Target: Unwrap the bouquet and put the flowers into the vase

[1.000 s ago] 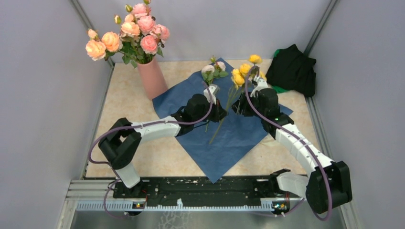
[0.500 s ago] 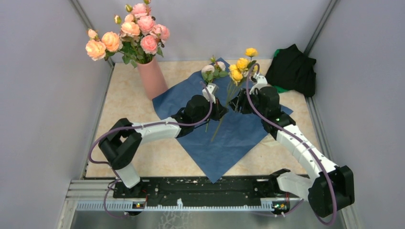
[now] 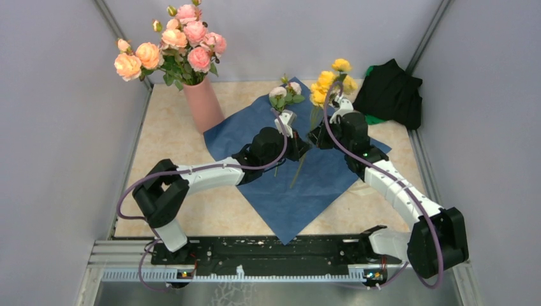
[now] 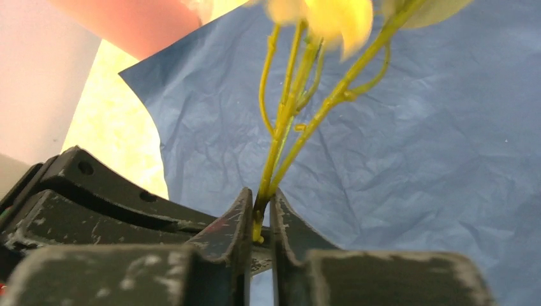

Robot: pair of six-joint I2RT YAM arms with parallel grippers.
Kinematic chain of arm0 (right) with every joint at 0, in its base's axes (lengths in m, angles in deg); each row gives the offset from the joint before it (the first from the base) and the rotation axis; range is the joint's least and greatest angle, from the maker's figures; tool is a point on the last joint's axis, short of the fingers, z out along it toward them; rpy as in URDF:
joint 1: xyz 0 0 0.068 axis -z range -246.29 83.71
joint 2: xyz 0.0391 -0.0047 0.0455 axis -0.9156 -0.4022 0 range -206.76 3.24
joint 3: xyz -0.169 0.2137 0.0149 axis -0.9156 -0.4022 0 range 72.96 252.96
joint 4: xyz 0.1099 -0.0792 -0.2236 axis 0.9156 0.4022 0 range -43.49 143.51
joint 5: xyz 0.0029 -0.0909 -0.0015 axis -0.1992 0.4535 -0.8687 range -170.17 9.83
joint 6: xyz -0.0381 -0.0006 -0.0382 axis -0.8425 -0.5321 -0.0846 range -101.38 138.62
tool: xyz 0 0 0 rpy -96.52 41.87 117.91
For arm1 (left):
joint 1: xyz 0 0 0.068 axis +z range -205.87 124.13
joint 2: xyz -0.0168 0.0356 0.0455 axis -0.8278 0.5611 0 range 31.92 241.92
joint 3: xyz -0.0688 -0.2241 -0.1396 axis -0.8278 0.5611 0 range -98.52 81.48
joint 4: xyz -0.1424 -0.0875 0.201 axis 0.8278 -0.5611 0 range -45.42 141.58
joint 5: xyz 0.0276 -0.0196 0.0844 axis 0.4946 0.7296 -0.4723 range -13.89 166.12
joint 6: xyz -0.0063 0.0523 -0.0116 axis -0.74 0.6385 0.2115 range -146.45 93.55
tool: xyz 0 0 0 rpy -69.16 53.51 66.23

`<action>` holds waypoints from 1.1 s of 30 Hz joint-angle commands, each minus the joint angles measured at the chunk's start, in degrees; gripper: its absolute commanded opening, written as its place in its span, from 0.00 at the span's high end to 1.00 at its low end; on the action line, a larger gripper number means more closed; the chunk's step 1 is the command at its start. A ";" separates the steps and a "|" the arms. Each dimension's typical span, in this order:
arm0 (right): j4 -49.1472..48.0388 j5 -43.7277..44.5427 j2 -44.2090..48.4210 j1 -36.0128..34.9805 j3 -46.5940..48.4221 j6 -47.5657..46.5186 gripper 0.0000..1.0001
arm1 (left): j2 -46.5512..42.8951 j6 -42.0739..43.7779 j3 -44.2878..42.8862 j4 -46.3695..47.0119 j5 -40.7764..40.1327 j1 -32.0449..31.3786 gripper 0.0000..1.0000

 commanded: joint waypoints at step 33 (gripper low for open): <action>7.73 -6.93 7.02 -0.52 2.74 -6.11 1.00 | -11.68 -0.32 -2.35 -6.02 -1.90 4.56 0.01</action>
